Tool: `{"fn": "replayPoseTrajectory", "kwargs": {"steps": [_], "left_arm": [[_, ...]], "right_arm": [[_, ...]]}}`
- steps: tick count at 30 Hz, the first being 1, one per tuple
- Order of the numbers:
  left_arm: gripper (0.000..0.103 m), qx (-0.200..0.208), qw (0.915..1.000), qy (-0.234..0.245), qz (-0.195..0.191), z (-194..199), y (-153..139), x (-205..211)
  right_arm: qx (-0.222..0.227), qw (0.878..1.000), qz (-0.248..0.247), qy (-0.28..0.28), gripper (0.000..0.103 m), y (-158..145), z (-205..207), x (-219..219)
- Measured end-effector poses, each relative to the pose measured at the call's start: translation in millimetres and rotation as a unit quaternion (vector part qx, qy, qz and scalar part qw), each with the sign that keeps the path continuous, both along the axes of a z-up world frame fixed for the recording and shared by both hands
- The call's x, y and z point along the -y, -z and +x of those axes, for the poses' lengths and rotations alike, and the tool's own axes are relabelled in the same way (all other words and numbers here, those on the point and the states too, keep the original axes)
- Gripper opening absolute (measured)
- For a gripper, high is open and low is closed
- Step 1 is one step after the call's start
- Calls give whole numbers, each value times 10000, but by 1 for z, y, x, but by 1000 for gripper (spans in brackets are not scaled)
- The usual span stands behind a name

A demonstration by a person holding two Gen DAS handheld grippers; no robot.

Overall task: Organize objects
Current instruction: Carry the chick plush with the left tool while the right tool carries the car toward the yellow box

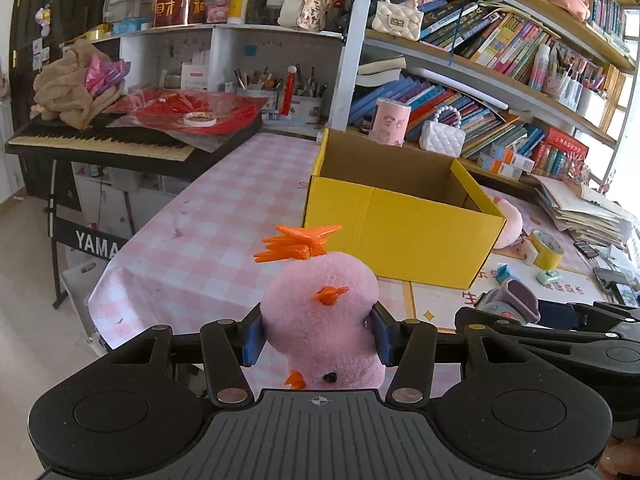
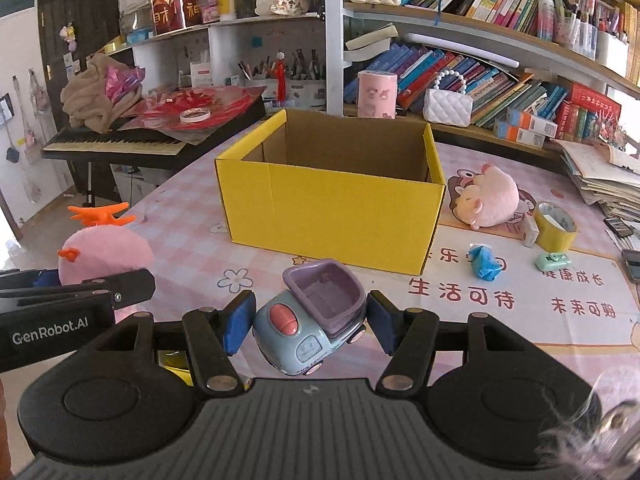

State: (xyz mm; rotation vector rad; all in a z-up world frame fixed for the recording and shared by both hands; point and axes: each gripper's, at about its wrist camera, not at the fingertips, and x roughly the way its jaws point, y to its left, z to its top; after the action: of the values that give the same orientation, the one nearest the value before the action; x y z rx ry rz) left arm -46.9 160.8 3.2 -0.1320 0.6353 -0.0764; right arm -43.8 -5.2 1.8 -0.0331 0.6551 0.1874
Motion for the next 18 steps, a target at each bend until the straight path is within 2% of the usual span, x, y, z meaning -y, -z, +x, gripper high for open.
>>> {"fn": "replayPoseTrajectory", "kwargs": {"steps": [18], "left_arm": [[51,4,9996,278,-14,14,3,11]], "right_arm": [[-76,9998,-75,177,59,2,9,6]]}}
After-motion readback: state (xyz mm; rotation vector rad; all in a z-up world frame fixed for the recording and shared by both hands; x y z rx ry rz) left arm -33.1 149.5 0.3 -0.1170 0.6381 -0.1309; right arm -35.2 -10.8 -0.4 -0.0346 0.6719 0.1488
